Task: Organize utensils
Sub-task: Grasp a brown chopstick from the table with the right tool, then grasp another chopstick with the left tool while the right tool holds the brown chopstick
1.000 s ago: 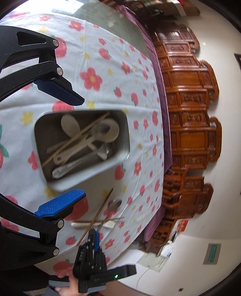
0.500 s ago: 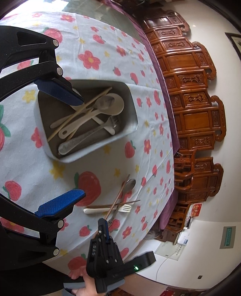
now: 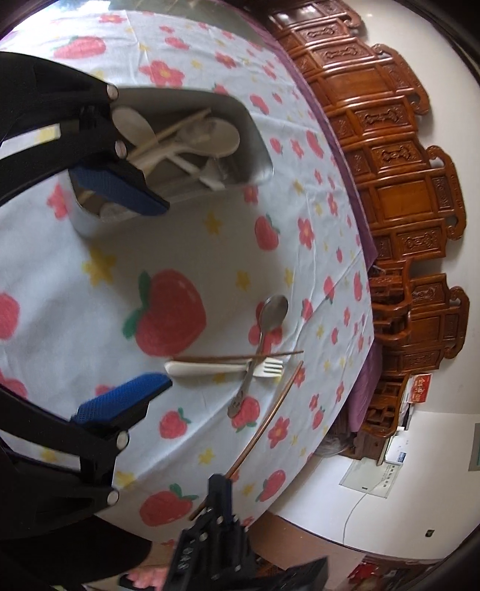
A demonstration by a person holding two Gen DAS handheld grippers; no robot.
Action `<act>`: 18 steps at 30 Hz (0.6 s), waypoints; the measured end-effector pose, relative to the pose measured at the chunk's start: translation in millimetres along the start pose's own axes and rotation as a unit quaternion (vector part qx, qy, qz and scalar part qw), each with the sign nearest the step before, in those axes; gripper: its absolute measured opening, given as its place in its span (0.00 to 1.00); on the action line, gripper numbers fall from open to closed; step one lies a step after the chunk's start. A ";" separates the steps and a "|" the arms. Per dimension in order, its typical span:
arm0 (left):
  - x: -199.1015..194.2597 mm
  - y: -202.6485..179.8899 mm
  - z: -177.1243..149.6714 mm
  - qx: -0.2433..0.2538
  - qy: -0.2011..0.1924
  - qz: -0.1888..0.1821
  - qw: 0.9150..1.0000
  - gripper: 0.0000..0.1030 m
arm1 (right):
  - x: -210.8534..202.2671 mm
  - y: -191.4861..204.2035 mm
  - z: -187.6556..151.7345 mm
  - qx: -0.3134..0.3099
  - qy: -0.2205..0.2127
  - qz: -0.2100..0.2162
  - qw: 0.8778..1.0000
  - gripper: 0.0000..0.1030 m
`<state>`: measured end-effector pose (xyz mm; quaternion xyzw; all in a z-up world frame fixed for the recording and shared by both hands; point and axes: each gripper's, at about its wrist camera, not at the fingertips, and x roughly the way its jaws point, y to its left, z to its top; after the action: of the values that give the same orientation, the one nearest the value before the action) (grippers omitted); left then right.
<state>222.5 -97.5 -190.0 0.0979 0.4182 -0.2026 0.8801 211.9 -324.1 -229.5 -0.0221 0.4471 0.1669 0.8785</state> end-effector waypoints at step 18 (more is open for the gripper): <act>87.8 -39.8 58.7 -0.003 0.053 -0.039 0.998 0.38 | 3.5 -58.2 -2.6 0.046 -0.004 -0.020 0.999 0.06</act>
<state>295.8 -177.5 -221.2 0.0894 0.4681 -0.2303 0.8484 230.0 -378.5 -240.2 0.0098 0.4504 0.1291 0.8834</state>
